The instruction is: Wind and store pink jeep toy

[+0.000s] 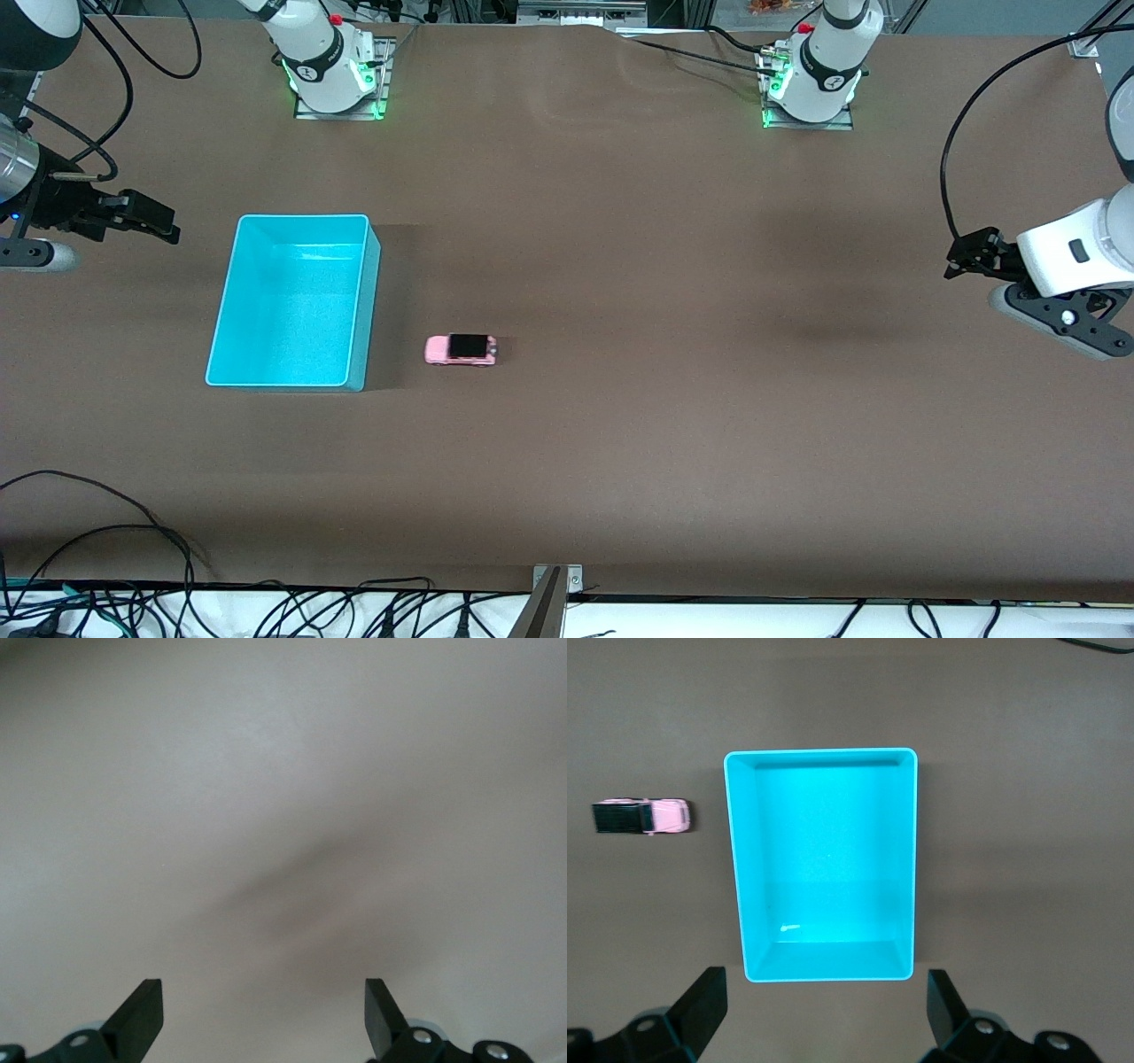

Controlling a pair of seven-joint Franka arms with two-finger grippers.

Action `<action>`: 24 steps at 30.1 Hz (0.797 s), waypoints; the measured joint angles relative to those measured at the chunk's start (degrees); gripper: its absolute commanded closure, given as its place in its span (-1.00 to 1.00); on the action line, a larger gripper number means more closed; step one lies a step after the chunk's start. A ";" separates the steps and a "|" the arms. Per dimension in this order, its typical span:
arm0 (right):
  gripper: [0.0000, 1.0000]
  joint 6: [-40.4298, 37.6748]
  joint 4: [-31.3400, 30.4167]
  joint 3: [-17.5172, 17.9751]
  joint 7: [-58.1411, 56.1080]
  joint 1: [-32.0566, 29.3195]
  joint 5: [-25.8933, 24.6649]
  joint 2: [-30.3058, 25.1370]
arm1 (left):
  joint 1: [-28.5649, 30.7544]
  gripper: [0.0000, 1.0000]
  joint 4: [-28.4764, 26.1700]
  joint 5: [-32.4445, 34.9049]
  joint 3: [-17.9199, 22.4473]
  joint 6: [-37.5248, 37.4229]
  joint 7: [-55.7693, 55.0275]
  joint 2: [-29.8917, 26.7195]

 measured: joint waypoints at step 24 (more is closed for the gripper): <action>-1.00 0.00 0.00 0.00 0.00 0.00 0.00 0.00 | 0.95 -1.00 -3.83 0.00 -0.96 2.98 -13.90 -8.21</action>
